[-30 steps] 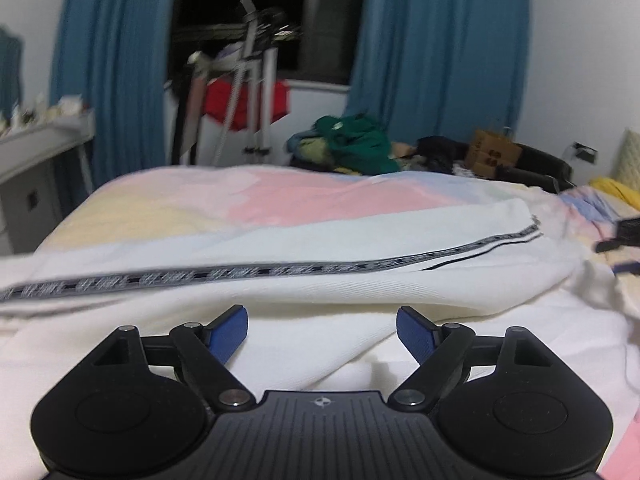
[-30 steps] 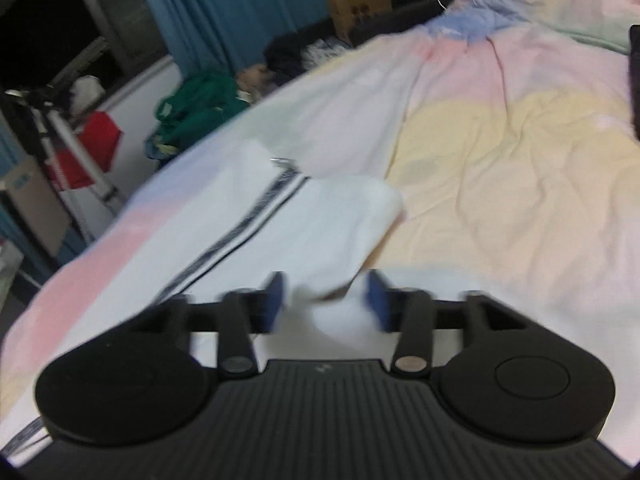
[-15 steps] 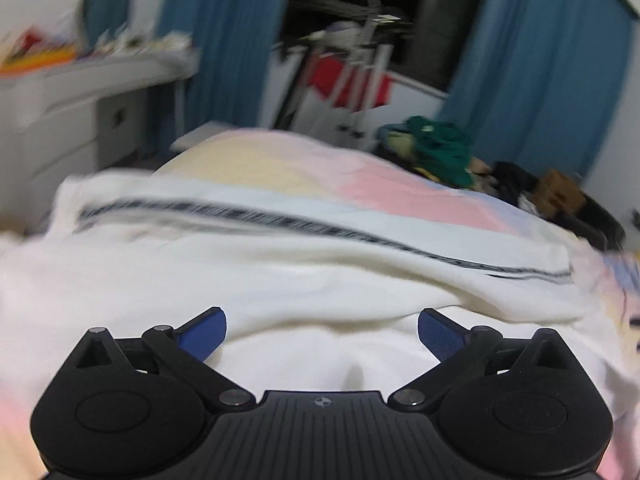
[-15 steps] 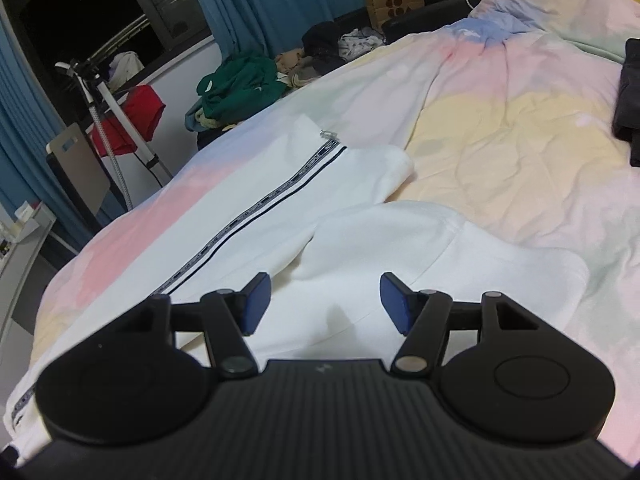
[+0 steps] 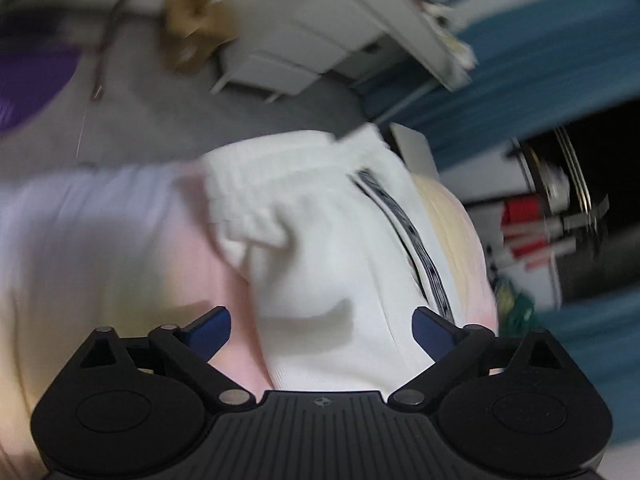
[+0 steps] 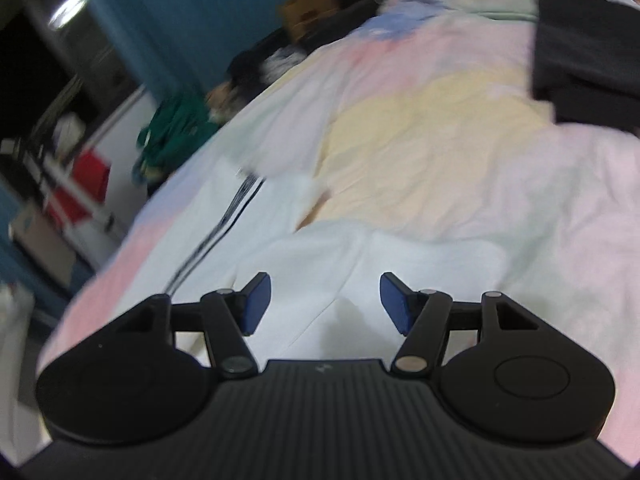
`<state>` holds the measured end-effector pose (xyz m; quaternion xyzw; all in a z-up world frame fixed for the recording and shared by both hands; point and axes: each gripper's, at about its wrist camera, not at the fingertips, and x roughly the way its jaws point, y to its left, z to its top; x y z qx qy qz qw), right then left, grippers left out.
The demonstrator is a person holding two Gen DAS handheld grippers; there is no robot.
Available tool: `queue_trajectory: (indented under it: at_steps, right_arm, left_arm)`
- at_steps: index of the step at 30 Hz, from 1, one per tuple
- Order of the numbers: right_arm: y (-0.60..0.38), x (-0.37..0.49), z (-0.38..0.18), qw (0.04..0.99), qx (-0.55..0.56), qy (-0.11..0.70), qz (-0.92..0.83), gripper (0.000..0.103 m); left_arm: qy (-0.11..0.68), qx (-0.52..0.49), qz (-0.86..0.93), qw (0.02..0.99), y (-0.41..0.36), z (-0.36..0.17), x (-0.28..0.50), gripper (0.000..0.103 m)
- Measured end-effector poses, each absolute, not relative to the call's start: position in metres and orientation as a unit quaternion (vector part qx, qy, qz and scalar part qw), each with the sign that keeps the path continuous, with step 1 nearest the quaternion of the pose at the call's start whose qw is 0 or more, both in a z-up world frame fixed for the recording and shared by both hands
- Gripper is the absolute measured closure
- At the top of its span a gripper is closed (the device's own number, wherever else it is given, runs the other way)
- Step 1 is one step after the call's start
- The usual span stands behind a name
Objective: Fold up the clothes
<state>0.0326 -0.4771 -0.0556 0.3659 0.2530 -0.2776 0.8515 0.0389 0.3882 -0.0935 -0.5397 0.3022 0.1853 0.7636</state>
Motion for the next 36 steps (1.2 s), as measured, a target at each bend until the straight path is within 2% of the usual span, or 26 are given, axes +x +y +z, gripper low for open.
queue_trajectory:
  at_steps: [4, 9, 11, 18, 20, 22, 23, 24, 26, 33, 35, 36]
  right_arm:
    - [-0.497, 0.004, -0.06, 0.828, 0.405, 0.225, -0.316, 0.039]
    - [-0.52, -0.025, -0.078, 0.775, 0.47, 0.208, -0.368, 0.039]
    - [-0.527, -0.029, -0.09, 0.751, 0.506, 0.21, -0.37, 0.039]
    - [-0.535, -0.002, -0.136, 0.713, 0.585, 0.254, -0.291, 0.041]
    - [-0.533, 0.007, -0.137, 0.729, 0.574, 0.252, -0.275, 0.048]
    - [-0.532, 0.015, -0.138, 0.742, 0.56, 0.253, -0.266, 0.064]
    - [-0.531, 0.017, -0.138, 0.745, 0.552, 0.258, -0.273, 0.081]
    - [-0.531, 0.02, -0.139, 0.747, 0.543, 0.262, -0.279, 0.09]
    - [-0.53, 0.021, -0.136, 0.752, 0.536, 0.259, -0.284, 0.093]
    - [-0.523, 0.016, -0.098, 0.798, 0.491, 0.196, -0.288, 0.096]
    - [-0.518, 0.017, -0.087, 0.816, 0.466, 0.18, -0.29, 0.096]
    - [-0.516, 0.02, -0.084, 0.823, 0.453, 0.179, -0.292, 0.096]
  left_arm:
    - [0.298, -0.582, 0.177, 0.735, 0.405, -0.112, 0.044, 0.017]
    - [0.292, -0.562, 0.157, 0.758, 0.409, -0.115, 0.055, 0.028]
    - [0.287, -0.557, 0.149, 0.765, 0.398, -0.118, 0.063, 0.036]
    - [0.255, -0.564, 0.095, 0.78, 0.373, -0.115, 0.073, 0.038]
    - [0.256, -0.562, 0.098, 0.781, 0.372, -0.117, 0.074, 0.038]
    - [0.259, -0.564, 0.104, 0.777, 0.372, -0.121, 0.076, 0.038]
    - [0.263, -0.564, 0.109, 0.775, 0.371, -0.121, 0.078, 0.041]
    - [0.268, -0.563, 0.116, 0.773, 0.373, -0.125, 0.078, 0.042]
    - [0.276, -0.567, 0.126, 0.766, 0.378, -0.129, 0.079, 0.047]
    - [0.269, -0.578, 0.149, 0.756, 0.385, -0.131, 0.064, 0.048]
    - [0.269, -0.577, 0.157, 0.755, 0.384, -0.13, 0.062, 0.063]
    - [0.269, -0.576, 0.162, 0.755, 0.383, -0.13, 0.06, 0.066]
